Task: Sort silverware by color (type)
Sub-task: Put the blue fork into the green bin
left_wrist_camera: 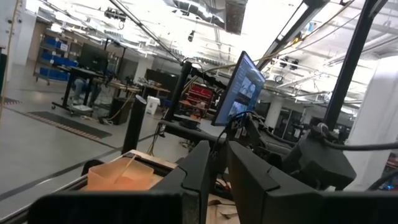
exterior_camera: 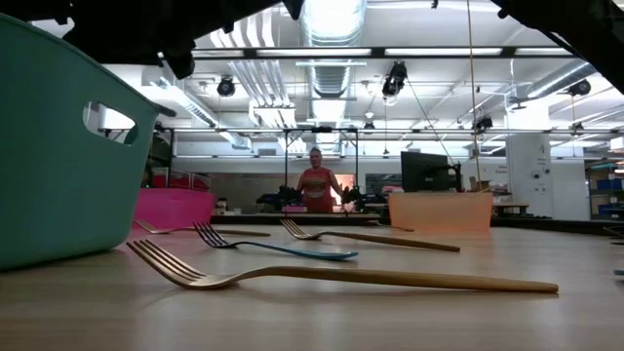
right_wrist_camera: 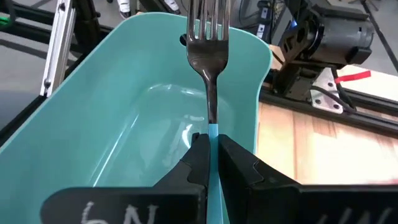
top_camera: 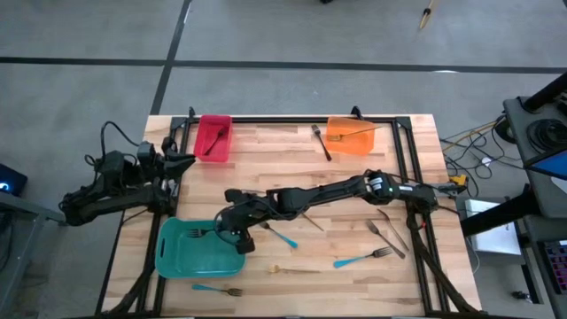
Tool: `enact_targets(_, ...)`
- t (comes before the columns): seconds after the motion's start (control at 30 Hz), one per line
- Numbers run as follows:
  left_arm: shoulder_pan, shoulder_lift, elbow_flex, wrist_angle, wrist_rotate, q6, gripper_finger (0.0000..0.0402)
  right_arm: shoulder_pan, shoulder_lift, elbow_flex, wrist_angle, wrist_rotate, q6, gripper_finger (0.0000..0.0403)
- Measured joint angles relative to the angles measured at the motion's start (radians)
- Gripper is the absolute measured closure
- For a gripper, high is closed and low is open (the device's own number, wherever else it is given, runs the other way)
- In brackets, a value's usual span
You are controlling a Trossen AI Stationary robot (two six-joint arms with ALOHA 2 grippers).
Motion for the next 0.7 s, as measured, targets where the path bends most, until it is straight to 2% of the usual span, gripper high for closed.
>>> enact_targets(0.3,0.0,-0.001,0.0,-0.014,0.003,-0.015,0.0362,-0.002,0.076,0.0,0.066,0.001,-0.067,0.039)
enact_targets(0.53,0.0,0.0,-0.002,-0.057,0.003,-0.021,0.0362,-0.007,0.081,0.0,0.07,0.001,-0.09,0.0391)
enact_targets(0.7,0.0,-0.001,-0.002,-0.055,0.003,-0.089,0.0362,-0.009,0.081,0.0,0.081,0.003,-0.103,0.0391)
